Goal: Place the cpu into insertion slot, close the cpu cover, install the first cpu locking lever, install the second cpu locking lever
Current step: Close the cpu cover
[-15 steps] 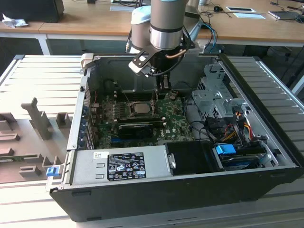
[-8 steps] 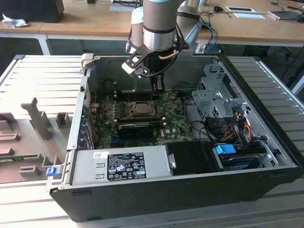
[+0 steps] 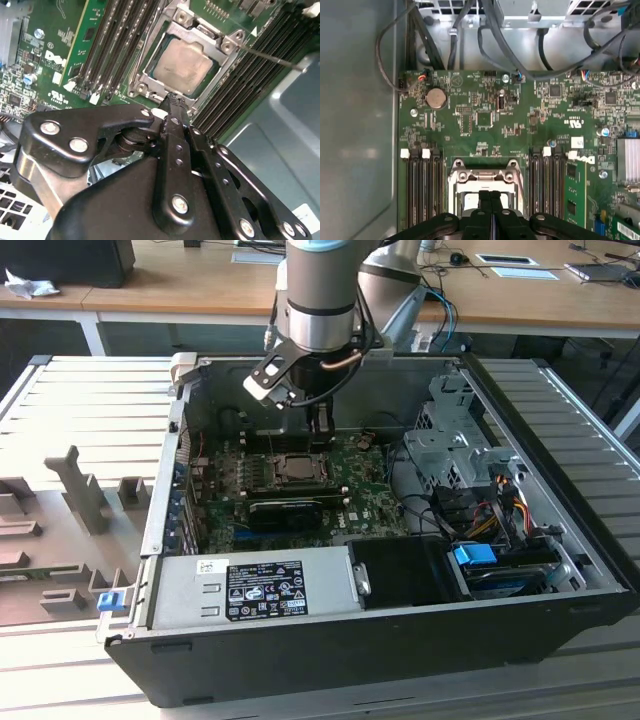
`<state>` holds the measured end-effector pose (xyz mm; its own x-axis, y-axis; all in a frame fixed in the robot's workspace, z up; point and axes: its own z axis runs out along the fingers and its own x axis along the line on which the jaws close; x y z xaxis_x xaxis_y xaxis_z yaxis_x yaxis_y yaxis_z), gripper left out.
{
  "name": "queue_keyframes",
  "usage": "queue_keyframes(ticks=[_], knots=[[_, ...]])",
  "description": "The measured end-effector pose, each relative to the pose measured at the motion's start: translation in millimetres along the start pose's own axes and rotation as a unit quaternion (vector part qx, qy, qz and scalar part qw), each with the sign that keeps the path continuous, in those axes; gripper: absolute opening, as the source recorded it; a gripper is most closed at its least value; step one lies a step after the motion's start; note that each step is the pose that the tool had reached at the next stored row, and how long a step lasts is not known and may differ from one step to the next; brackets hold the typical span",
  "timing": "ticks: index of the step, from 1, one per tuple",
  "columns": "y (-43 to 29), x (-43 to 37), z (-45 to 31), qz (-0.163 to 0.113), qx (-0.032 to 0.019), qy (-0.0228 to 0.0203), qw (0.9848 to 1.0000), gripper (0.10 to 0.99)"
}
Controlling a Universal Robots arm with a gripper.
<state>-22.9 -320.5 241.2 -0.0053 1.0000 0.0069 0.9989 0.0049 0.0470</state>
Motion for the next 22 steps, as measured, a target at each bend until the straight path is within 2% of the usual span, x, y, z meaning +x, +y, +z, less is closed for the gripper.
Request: queue_keyframes(ticks=[6, 22], knots=[[-3.8, 0.0, -0.2, 0.000, 0.0000, 0.0008, 1.0000, 0.106], [-8.2, 0.0, -0.4, 0.000, 0.0000, 0.0011, 1.0000, 0.106]])
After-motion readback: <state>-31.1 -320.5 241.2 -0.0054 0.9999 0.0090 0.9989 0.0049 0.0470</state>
